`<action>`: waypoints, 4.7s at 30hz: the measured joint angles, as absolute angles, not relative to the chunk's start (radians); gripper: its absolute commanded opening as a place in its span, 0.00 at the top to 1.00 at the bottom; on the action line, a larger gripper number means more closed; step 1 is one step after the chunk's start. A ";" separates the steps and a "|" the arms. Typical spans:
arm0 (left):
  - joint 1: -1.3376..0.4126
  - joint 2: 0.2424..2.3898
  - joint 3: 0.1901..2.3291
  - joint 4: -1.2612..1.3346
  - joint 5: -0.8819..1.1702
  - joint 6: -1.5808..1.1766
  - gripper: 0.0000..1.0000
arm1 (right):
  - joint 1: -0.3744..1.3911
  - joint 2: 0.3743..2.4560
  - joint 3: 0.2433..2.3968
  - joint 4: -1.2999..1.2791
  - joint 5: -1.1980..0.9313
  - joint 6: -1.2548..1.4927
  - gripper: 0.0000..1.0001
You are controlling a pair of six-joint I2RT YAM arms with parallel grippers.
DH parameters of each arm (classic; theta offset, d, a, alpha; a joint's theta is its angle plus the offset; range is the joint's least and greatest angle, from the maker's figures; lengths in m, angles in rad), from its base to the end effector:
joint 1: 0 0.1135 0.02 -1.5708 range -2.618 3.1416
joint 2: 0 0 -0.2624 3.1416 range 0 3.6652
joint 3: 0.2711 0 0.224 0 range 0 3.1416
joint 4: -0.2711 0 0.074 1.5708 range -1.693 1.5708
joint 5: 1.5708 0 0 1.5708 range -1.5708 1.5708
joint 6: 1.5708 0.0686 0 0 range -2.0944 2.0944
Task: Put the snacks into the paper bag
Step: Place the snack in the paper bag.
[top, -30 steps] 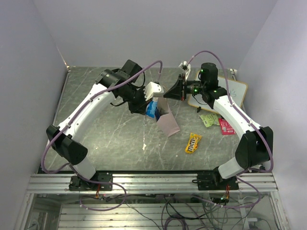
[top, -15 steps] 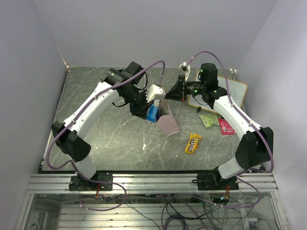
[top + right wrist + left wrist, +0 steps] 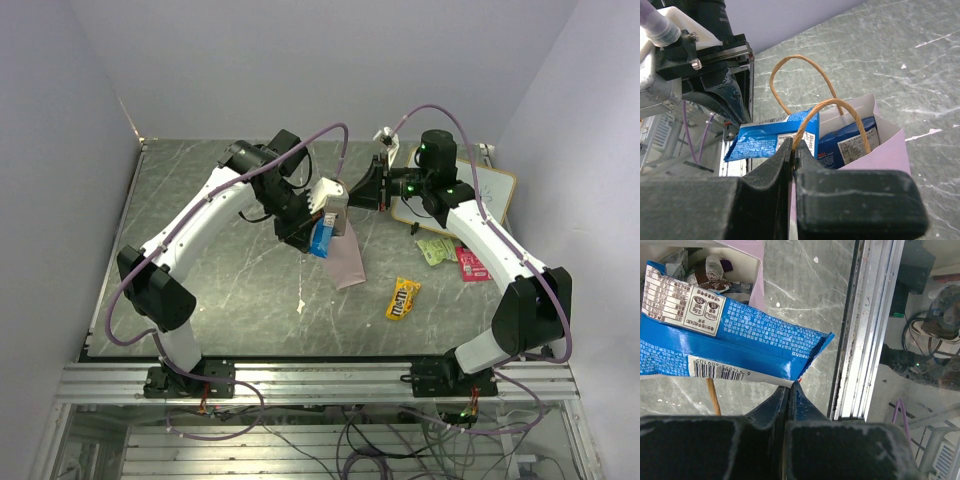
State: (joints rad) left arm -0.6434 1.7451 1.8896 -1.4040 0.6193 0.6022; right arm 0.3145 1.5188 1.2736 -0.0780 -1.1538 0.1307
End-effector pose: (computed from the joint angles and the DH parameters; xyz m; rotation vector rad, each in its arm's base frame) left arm 0.2243 -0.2180 0.3387 1.6952 2.1267 -0.8777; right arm 0.2914 0.1607 0.3490 -0.9696 1.6554 1.3787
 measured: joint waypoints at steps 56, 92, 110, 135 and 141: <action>-0.614 1.919 2.006 -1.477 0.806 0.546 0.82 | 0.338 1.507 1.279 -0.261 -1.216 -0.099 1.00; -0.596 1.916 2.036 -1.362 0.677 0.481 0.56 | 0.338 1.508 1.285 -0.260 -1.216 -0.098 1.00; -0.596 1.803 1.883 -1.213 0.689 0.481 0.44 | 0.338 1.518 1.294 -0.260 -1.217 -0.098 1.00; -0.597 1.550 1.338 -0.576 0.626 0.359 0.42 | 0.338 1.525 1.314 -0.224 -1.220 -0.023 1.00; -0.597 1.543 1.313 -0.542 0.628 0.342 0.40 | 0.338 1.524 1.294 -0.208 -1.214 -0.020 1.00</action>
State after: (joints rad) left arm -0.5972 1.5433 1.3128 -0.5415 0.6281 0.3420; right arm 0.3378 1.5242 1.2938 -0.2081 -1.2144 -0.0200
